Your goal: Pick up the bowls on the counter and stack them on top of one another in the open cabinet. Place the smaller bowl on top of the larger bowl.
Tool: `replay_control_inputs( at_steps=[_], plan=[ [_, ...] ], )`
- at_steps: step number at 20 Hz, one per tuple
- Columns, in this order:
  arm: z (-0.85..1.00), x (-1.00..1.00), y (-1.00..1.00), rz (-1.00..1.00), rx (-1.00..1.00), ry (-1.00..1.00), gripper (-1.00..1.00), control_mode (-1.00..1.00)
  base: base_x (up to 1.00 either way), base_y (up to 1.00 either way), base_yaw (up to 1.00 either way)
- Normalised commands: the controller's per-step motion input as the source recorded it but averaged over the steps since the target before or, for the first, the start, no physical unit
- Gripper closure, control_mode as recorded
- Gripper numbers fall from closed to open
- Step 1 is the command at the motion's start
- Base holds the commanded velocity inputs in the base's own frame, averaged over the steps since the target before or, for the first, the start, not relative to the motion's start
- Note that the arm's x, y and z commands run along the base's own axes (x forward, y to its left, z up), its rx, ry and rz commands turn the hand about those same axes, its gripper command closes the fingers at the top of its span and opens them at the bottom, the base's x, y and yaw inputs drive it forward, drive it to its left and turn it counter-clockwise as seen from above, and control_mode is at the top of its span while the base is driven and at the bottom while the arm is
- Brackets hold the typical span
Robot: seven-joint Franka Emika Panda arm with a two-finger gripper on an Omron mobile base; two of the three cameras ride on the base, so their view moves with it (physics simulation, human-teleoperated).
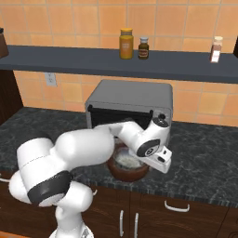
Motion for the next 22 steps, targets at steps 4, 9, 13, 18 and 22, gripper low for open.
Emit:
replay_control_inputs(
  at_steps=[4, 9, 13, 18, 22],
  plan=[
    [0.66, -0.58, 0.25, -0.10, 0.18, -0.08, 1.00, -1.00, 0.00, 0.00, 0.00],
    [0.96, -0.51, 0.48, -0.11, 0.12, -0.04, 1.00, -1.00, 0.00, 0.00, 0.00],
    [1.00, -0.54, 0.53, -0.12, 0.16, -0.03, 1.00, -1.00, 0.00, 0.00, 0.00],
    [1.00, -0.54, 0.64, -0.08, 0.09, -0.24, 1.00, -1.00, 0.00, 0.00, 0.00],
    [0.99, -0.34, 0.80, -0.11, 0.07, -0.23, 1.00, -1.00, 0.00, 0.00, 0.00]
  ],
)
